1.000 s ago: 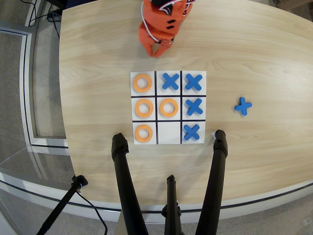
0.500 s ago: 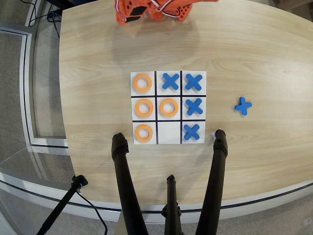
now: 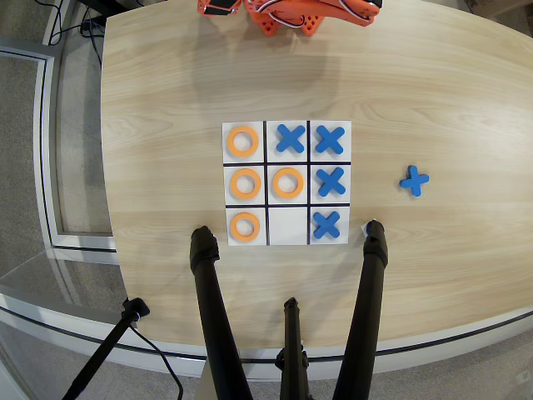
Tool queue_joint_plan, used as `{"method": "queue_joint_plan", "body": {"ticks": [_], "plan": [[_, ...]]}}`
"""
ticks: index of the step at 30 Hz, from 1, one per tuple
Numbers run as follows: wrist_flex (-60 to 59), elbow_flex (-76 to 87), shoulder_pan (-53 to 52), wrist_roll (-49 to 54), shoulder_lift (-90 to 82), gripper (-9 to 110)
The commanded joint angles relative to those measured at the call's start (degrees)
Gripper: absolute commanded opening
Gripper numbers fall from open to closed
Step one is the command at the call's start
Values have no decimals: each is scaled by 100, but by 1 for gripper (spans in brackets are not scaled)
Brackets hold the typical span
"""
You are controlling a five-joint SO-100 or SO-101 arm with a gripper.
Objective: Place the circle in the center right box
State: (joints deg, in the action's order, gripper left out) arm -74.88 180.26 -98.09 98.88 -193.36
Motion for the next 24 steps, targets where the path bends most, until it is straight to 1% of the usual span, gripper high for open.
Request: {"method": "queue_joint_plan", "body": {"ticks": [1,5,24], "plan": [[26,325,79,-237,-105,0],[26,325,281,-246,-105,0],[26,325,290,-246,-105,0]]}}
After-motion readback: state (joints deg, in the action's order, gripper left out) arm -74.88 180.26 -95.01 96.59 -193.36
